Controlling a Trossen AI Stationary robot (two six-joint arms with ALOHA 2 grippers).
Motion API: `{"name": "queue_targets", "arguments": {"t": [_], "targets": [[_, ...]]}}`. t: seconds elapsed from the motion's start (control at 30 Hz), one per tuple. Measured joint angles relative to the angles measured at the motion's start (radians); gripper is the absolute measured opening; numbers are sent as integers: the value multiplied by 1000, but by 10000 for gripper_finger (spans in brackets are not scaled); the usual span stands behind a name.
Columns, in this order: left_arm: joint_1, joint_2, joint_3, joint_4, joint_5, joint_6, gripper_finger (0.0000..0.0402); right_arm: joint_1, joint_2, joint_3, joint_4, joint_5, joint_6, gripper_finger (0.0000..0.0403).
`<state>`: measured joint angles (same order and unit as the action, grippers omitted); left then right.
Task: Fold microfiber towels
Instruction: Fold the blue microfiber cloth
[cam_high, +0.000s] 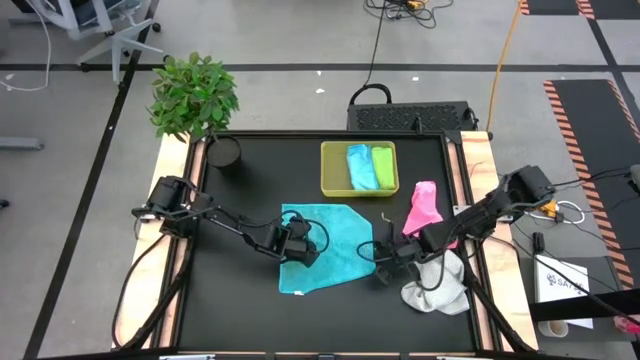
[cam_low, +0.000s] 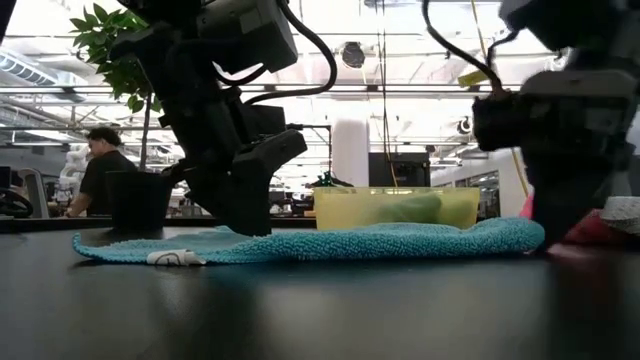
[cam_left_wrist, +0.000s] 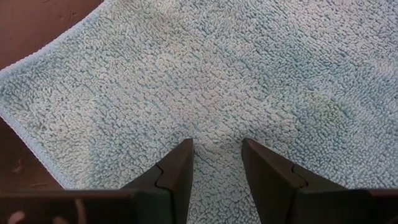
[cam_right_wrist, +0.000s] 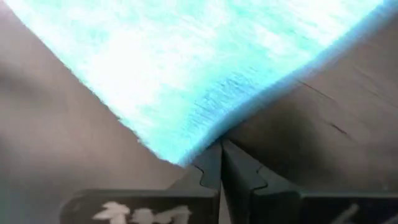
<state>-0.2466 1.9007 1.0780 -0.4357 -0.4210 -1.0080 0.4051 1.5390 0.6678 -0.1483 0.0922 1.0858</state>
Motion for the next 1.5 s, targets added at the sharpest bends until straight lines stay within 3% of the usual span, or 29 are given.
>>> {"name": "queue_targets", "arguments": {"t": [0.33,0.53,0.77,1.0,1.33,1.5], "targets": [[0,1,0,13,5,1,143,-34,82,-5,234,-22,-96,0],[0,1,0,17,6,1,143,-29,56,-8,383,-264,0,0],[0,1,0,18,9,1,143,-78,-30,-6,567,-222,-44,0],[0,1,0,17,10,4,143,-109,-74,-7,509,-246,-78,0],[4,1,0,15,11,9,143,-26,-73,-7,358,-351,-74,0],[10,0,1,15,17,10,143,28,-69,-7,238,-219,-128,0]]}}
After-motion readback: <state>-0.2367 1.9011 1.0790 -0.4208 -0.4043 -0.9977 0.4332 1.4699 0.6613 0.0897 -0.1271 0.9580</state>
